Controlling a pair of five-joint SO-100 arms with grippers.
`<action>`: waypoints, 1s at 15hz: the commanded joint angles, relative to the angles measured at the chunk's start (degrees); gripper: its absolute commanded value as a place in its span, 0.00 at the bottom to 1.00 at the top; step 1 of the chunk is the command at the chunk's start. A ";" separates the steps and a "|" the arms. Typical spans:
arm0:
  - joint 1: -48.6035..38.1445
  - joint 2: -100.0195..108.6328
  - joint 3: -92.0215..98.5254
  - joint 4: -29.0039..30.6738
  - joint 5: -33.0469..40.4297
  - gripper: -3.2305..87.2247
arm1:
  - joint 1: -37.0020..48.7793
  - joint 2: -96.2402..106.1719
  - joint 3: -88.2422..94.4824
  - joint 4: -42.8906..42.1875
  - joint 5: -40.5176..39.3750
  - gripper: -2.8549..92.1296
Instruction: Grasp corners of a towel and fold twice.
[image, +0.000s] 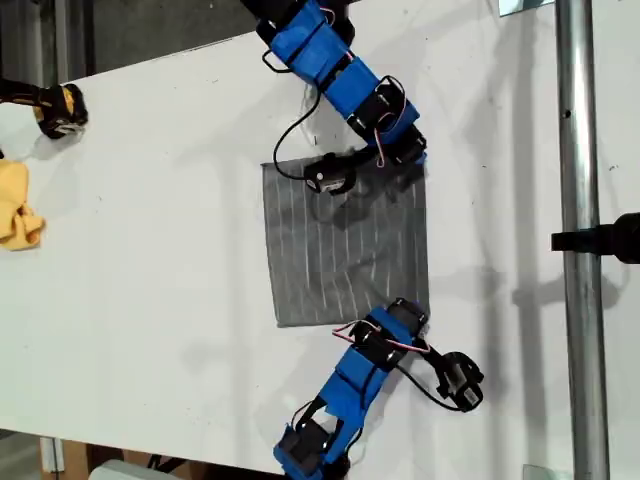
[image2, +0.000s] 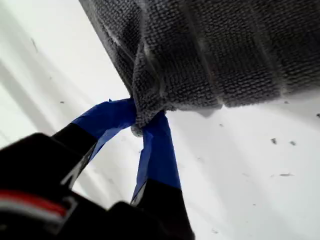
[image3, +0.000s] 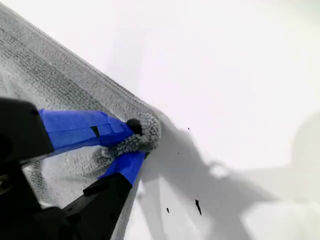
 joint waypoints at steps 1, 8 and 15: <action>5.89 9.32 -1.85 1.05 -1.32 0.02 | -5.54 -5.36 -19.95 12.48 0.88 0.03; -0.97 18.81 1.05 7.91 3.96 0.02 | 5.27 0.79 -23.73 30.41 -3.43 0.03; -31.46 38.14 18.46 10.55 24.52 0.02 | 41.22 22.32 -5.01 20.39 -33.31 0.03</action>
